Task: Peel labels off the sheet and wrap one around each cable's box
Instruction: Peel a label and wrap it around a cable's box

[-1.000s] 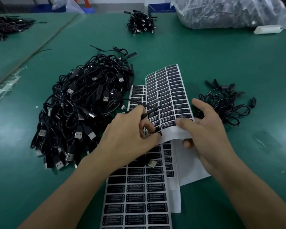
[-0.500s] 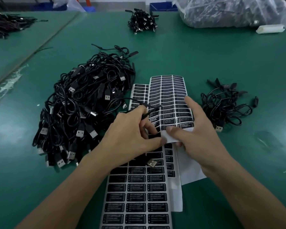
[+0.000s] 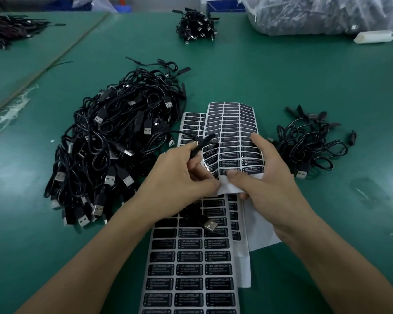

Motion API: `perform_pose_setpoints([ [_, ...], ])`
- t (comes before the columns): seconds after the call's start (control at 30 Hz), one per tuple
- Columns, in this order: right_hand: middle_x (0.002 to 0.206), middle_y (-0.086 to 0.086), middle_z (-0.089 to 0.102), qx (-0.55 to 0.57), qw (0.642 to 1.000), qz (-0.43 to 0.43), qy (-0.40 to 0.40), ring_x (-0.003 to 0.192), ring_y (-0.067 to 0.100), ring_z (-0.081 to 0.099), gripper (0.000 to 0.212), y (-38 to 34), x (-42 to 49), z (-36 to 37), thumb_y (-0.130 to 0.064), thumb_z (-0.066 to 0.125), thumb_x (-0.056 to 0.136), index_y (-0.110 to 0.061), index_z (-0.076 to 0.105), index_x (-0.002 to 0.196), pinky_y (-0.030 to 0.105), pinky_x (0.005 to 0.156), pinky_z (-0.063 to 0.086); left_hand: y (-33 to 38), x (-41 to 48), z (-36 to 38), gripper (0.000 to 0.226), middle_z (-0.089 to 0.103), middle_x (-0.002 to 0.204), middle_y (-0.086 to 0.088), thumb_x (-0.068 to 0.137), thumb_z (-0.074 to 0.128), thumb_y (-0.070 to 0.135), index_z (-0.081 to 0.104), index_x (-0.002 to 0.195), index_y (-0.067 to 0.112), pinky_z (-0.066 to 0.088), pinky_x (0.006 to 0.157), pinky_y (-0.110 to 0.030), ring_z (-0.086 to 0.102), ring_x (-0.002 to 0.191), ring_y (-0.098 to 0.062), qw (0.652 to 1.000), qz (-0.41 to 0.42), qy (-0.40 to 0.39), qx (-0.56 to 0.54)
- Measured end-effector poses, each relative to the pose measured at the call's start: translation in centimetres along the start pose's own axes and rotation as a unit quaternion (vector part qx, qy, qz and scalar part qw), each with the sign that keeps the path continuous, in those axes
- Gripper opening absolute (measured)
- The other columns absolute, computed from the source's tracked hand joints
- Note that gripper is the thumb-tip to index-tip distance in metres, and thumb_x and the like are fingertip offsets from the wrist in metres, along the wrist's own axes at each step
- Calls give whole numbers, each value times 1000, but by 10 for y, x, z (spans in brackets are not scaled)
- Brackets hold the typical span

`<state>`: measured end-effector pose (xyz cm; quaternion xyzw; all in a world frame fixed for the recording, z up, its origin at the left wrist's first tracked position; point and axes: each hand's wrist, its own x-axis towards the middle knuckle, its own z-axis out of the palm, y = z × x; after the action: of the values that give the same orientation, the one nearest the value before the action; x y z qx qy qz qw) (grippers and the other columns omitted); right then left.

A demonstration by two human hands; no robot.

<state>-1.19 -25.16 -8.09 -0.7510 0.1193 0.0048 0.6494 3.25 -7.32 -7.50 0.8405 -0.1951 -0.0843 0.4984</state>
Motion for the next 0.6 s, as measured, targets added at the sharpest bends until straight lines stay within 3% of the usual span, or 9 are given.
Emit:
perform_pose_setpoints([
  [0.2, 150, -12, 44, 1, 1000, 2, 5, 111, 22, 47, 81, 1, 0, 1, -14, 72, 91, -46, 27, 151, 59, 108, 43, 1, 1, 1, 43, 72, 78, -12, 72, 72, 20, 31, 67, 29, 56, 66, -49, 66, 73, -34, 1000, -1, 24, 3],
  [0.33, 157, -17, 32, -7, 1000, 1, 3, 124, 16, 45, 82, -1, -1, 1, -15, 72, 91, -47, 26, 151, 55, 112, 40, 1, -1, 1, 50, 75, 74, 2, 72, 82, 19, 33, 72, 25, 57, 62, -28, 65, 62, -11, 1000, 10, 3, -9],
  [0.47, 158, -21, 28, -22, 1000, -13, 8, 142, 5, 31, 81, -2, -3, 1, -16, 71, 92, -44, 25, 153, 31, 112, 30, 3, -1, 3, 48, 75, 73, 8, 71, 82, 23, 34, 72, 24, 60, 64, -43, 69, 64, -16, 1000, 10, 7, 28],
  [0.6, 160, -19, 27, -24, 1000, -15, 8, 145, 5, 28, 81, -1, -3, 2, -16, 70, 93, -41, 24, 154, 36, 117, 28, 2, 0, 2, 48, 75, 73, -1, 72, 78, 11, 31, 71, 22, 58, 66, -54, 70, 71, -34, 1000, 1, 7, 12],
])
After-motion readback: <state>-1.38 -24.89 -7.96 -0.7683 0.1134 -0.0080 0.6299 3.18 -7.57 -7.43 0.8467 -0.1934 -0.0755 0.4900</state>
